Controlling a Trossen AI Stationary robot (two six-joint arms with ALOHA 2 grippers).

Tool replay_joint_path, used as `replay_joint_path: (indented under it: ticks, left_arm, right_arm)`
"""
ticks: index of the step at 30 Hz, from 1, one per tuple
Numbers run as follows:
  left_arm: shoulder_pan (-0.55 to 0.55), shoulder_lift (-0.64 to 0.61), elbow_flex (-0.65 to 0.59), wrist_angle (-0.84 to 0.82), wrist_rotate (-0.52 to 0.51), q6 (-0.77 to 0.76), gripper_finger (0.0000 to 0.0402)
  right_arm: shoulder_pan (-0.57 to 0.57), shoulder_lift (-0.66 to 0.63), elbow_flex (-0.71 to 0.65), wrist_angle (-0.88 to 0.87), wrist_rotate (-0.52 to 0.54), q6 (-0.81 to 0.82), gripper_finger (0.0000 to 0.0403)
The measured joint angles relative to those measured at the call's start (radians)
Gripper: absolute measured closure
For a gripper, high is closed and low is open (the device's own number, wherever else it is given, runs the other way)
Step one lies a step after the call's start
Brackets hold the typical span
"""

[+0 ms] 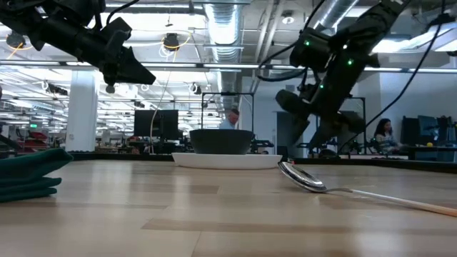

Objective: Set table place
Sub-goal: Place the fork into the black bowl

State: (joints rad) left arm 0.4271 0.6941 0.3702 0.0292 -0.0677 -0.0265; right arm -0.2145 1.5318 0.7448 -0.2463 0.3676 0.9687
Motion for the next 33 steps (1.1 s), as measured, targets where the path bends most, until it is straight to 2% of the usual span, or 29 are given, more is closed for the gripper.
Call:
replay_joint_path:
  ticks: [9,22,33]
  left_arm:
    - [0.000,0.000,0.000,0.000,0.000,-0.010,0.0296]
    - [0.000,0.000,0.000,-0.001,0.000,-0.023,0.0296]
    - [0.000,0.000,0.000,-0.001,0.000,-0.023,0.0296]
  right_arm:
    - [0.092,0.088,0.001,0.063,0.033,0.027,0.0170]
    - [0.077,0.204,0.005,0.141,0.053,0.052,0.0170]
    - [0.076,0.203,0.005,0.130,0.044,0.048,0.0170]
